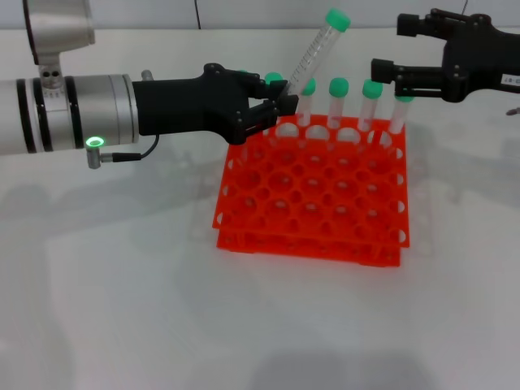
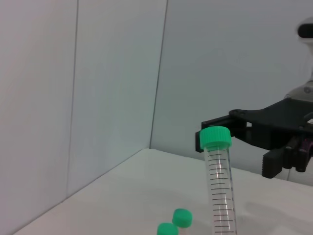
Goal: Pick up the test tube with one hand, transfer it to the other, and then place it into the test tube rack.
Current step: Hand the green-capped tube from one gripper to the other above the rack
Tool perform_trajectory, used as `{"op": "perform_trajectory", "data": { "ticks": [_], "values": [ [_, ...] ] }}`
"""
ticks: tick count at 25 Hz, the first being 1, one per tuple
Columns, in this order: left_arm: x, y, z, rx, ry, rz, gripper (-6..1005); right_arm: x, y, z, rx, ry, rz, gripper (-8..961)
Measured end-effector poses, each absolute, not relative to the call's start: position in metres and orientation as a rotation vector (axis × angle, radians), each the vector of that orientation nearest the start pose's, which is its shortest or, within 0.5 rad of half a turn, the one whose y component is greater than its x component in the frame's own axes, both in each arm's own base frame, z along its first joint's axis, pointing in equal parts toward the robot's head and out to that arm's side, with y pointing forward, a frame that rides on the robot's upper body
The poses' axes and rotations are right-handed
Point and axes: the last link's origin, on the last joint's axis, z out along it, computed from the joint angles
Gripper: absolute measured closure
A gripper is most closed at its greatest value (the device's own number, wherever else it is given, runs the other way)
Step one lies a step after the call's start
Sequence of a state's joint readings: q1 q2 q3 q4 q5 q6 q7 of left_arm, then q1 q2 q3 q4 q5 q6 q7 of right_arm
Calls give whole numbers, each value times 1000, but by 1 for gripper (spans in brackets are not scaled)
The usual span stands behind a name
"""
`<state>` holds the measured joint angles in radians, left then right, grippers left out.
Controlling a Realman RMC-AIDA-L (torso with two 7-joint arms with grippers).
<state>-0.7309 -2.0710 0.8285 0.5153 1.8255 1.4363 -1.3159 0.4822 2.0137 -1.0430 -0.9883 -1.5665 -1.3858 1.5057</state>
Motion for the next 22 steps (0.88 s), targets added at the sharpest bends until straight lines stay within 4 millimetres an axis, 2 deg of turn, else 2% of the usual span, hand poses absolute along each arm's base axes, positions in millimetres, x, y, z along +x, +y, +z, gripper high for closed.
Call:
{"op": "perform_trajectory", "data": {
  "ticks": [22],
  "values": [
    [-199,374,-23,-2766,-295,-781,730,179,375,51,-2602,260,829,113]
  ]
}}
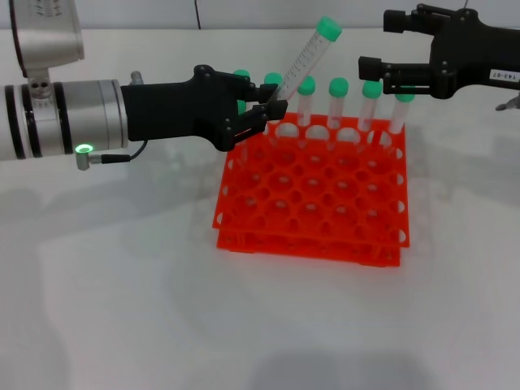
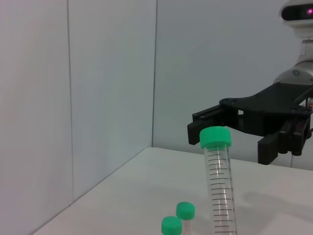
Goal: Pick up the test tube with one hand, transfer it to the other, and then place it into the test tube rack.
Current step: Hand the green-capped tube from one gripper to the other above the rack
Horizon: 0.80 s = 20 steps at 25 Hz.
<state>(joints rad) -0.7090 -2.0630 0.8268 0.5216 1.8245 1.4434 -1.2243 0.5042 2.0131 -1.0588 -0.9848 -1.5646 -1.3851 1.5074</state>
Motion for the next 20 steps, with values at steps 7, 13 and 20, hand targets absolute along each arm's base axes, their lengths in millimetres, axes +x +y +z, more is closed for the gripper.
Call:
{"op": "perform_trajectory", "data": {
  "ticks": [7,13,20],
  "values": [
    [-197,374,-23,-2766,-291,-785,724,169,377,47,-2625,230,834,112],
    [-198,374,-22,-2765,-287,-784,719,158,378,41,-2660,201,844,112],
    [-195,374,-21,-2777,-272,-794,714,153,382,39,-2667,194,852,113]
  ]
}}
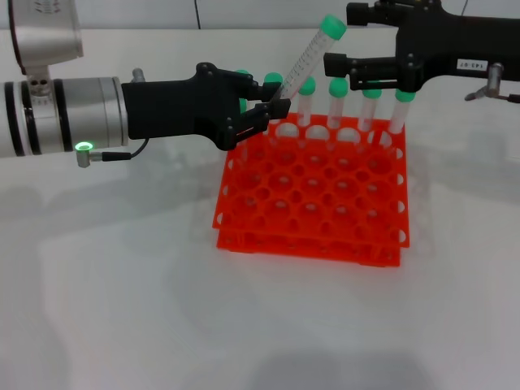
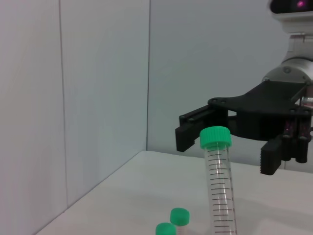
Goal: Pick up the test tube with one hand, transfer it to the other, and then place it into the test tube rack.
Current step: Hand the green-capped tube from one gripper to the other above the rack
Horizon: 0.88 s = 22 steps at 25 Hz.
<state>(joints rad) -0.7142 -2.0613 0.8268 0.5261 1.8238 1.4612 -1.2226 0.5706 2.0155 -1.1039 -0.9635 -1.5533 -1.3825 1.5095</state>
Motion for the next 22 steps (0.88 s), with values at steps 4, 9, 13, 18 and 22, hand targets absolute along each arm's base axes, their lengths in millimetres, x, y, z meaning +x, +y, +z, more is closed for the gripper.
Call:
{"op": "perform_trajectory", "data": {
  "ticks": [4,9,13,18,22],
  "values": [
    [-194,374,-20,-2781,-264,-795,711,149,384,38,-2672,192,857,113],
    [-194,374,-19,-2780,-258,-793,706,147,385,38,-2674,194,861,112],
    [-195,374,-17,-2776,-256,-789,703,147,385,39,-2672,193,860,114],
    [-195,374,-18,-2778,-256,-790,699,145,386,39,-2674,189,861,126],
    [-195,373,-18,-2779,-256,-793,696,143,387,38,-2683,195,859,135]
  ]
}}
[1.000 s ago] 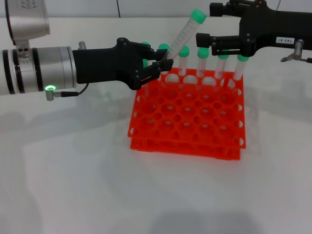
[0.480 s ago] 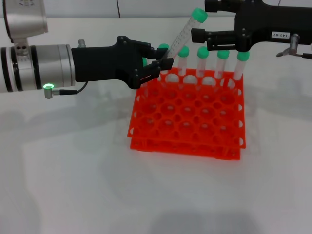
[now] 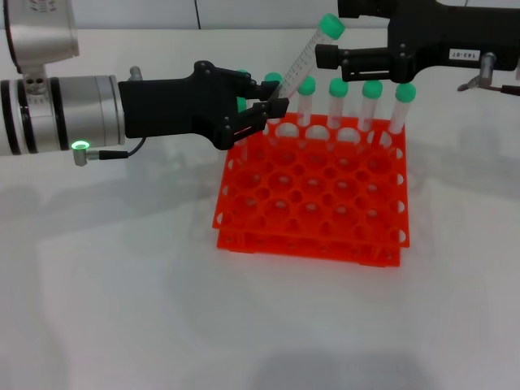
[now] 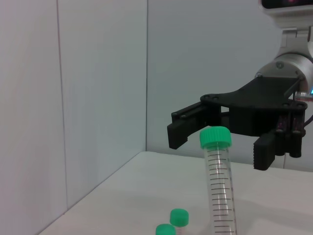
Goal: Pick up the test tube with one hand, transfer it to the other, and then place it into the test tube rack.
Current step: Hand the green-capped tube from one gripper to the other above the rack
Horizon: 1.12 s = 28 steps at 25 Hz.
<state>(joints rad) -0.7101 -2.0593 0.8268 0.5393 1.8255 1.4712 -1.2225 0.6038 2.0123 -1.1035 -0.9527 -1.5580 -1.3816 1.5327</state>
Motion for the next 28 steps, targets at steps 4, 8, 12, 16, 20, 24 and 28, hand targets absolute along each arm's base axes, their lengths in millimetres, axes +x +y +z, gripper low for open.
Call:
{"op": "perform_trajectory", "data": {
  "ticks": [4,8,12,16,20,24,28],
  "values": [
    [-195,373,-19,-2781,-256,-793,693,143,387,37,-2689,197,861,144],
    [-195,373,-19,-2782,-258,-793,689,143,387,37,-2691,209,863,176],
    [-196,373,-19,-2782,-258,-793,686,142,387,38,-2691,207,863,275],
    [-196,373,-19,-2781,-256,-792,683,141,388,38,-2694,203,862,293],
    [-196,373,-18,-2781,-256,-791,680,140,388,37,-2697,200,862,311],
    [-196,373,-18,-2781,-256,-792,676,138,388,37,-2698,198,867,329],
    [-196,373,-18,-2781,-254,-791,673,138,389,37,-2699,202,868,369]
  ]
}}
